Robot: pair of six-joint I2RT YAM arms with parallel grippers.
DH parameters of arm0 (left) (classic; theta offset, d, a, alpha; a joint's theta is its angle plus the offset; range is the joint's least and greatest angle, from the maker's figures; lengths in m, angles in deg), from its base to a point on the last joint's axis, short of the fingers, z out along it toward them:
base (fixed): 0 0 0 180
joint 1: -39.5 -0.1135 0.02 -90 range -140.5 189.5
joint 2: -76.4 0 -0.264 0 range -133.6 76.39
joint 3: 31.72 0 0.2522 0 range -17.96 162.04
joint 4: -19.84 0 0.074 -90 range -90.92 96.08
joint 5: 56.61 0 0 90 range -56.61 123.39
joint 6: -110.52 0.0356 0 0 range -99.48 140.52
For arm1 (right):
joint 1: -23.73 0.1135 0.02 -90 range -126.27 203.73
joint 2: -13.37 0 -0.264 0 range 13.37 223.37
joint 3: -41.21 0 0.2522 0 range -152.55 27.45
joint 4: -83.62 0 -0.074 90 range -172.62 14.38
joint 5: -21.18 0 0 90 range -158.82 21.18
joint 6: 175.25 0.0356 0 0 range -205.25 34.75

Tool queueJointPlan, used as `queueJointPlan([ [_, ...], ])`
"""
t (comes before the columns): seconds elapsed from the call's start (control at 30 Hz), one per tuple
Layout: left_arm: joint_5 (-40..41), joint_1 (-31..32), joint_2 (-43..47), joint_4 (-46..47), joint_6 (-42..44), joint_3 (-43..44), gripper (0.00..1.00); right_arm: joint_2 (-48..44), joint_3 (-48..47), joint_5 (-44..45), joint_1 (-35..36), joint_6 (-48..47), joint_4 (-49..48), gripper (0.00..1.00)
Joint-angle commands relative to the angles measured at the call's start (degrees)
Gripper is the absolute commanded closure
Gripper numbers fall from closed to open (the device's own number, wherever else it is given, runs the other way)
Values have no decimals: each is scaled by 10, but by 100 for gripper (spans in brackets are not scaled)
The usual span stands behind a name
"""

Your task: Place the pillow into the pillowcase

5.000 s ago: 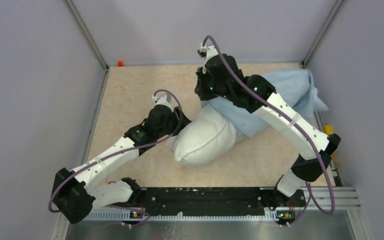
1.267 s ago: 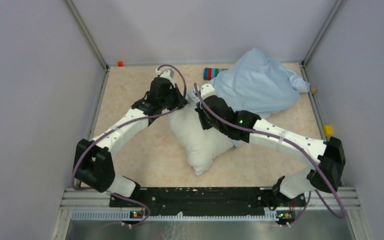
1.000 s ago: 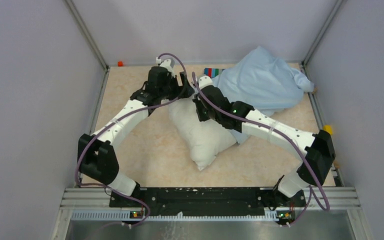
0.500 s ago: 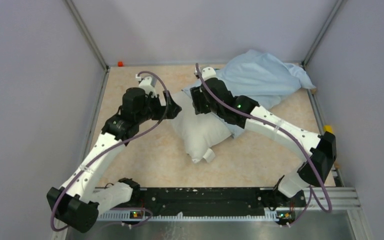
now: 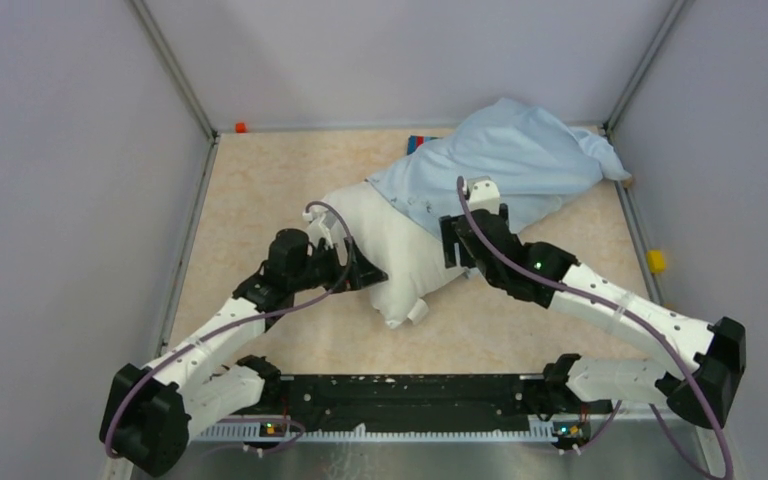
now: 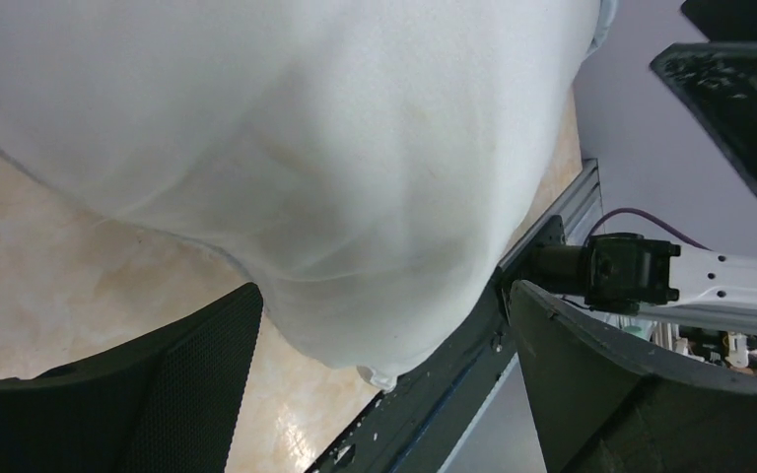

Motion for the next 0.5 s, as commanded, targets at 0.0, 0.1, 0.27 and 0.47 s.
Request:
queueJointPlan([
  [0.0,14,17,-23,124,-42,-23,1,-43,53,11,-4,41,-19,25],
  [0.1,62,25,-64,109,-45,-20,2,-52,87,-1,-4,42,-43,25],
  [0.27,80,27,-125,101,-47,0,39,-46,127,-23,-4,30,-104,23],
  [0.47,103,27,-141,66,-38,17,89,18,120,44,-7,43,-112,21],
])
